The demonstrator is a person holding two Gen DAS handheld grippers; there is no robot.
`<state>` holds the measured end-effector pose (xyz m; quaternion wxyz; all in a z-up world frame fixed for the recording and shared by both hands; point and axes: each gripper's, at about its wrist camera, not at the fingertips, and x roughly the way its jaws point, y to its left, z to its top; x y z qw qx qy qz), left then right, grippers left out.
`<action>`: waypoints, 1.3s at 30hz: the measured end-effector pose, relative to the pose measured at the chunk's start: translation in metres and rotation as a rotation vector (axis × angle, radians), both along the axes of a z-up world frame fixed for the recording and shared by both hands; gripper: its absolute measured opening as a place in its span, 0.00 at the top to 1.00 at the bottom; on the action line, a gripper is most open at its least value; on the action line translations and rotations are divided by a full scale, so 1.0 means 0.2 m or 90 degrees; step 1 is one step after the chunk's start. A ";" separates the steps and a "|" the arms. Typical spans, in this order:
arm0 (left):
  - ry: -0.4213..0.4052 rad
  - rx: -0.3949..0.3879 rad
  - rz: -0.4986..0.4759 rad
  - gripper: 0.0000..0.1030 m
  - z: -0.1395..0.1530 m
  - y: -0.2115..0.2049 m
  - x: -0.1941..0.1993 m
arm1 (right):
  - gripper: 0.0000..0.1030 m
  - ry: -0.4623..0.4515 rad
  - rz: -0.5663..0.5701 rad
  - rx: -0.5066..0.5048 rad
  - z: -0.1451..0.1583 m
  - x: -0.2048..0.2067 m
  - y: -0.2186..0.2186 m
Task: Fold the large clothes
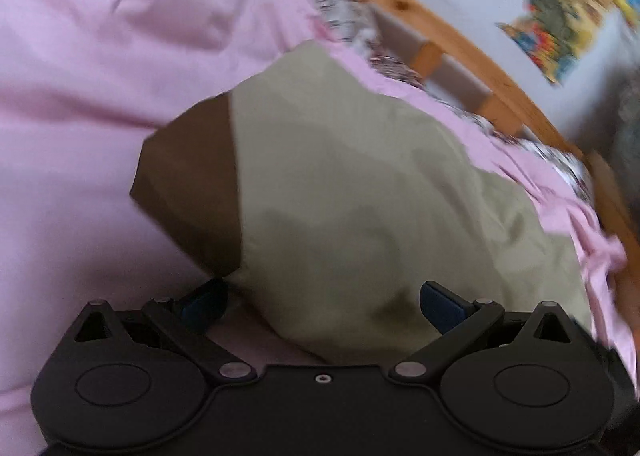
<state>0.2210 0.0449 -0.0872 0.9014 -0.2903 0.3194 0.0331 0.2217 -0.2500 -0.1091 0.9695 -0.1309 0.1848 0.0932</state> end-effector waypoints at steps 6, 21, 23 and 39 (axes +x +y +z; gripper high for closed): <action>-0.014 -0.020 0.073 0.04 -0.01 0.02 0.09 | 0.00 -0.028 -0.017 -0.008 0.00 -0.02 0.00; -0.195 0.193 -0.037 0.82 0.45 -0.31 0.01 | 0.00 -0.002 -0.004 0.022 0.02 0.02 -0.04; -0.242 0.242 -0.116 0.82 0.53 -0.42 0.01 | 0.01 0.007 -0.004 0.049 0.04 0.02 -0.08; -0.288 0.391 -0.688 0.82 0.56 -1.22 0.17 | 0.08 0.018 -0.108 -0.021 0.28 -0.12 -0.71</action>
